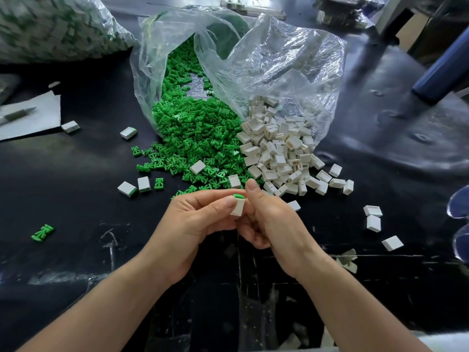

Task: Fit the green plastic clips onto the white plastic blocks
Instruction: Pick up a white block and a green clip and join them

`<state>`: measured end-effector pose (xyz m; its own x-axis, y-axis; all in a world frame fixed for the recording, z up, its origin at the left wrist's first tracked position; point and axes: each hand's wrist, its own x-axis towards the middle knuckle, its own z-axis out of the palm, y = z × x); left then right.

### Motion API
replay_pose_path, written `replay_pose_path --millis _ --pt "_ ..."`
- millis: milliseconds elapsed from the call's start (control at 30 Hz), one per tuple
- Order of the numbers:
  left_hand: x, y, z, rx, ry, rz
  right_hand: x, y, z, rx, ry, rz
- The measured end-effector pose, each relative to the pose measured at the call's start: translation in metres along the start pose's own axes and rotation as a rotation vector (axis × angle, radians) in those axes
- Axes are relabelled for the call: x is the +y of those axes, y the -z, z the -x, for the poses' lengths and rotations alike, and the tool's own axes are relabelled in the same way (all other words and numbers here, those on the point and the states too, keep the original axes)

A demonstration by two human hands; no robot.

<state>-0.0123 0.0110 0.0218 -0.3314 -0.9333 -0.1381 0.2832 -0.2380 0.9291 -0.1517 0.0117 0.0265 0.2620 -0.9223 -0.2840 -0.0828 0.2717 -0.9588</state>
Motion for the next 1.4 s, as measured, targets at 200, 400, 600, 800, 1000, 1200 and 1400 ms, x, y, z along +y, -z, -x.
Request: replay_pose_path --millis 200,400,600,800,1000,1200,1400 --pt "-0.001 0.001 -0.001 0.183 -0.071 -0.082 0.000 0.006 -0.001 0.293 0.201 0.134" --pt "-0.004 0.000 0.002 0.196 -0.140 -0.285 0.002 0.006 -0.001 0.220 0.338 0.210" --pt "-0.004 0.001 0.000 0.221 -0.137 -0.309 0.004 0.008 -0.002 0.245 0.352 0.350" --pt "-0.004 0.001 0.001 0.227 -0.133 -0.368 0.007 -0.002 -0.001 0.247 0.285 0.603" --pt "-0.005 0.001 0.001 0.258 -0.146 -0.460 0.007 -0.008 0.002 0.259 0.303 0.667" --pt "-0.004 -0.001 0.001 0.266 -0.147 -0.504 0.005 -0.008 0.003 0.260 0.297 0.707" --pt "-0.001 -0.002 0.002 0.271 -0.087 -0.407 0.004 -0.002 0.001 0.337 0.267 0.700"
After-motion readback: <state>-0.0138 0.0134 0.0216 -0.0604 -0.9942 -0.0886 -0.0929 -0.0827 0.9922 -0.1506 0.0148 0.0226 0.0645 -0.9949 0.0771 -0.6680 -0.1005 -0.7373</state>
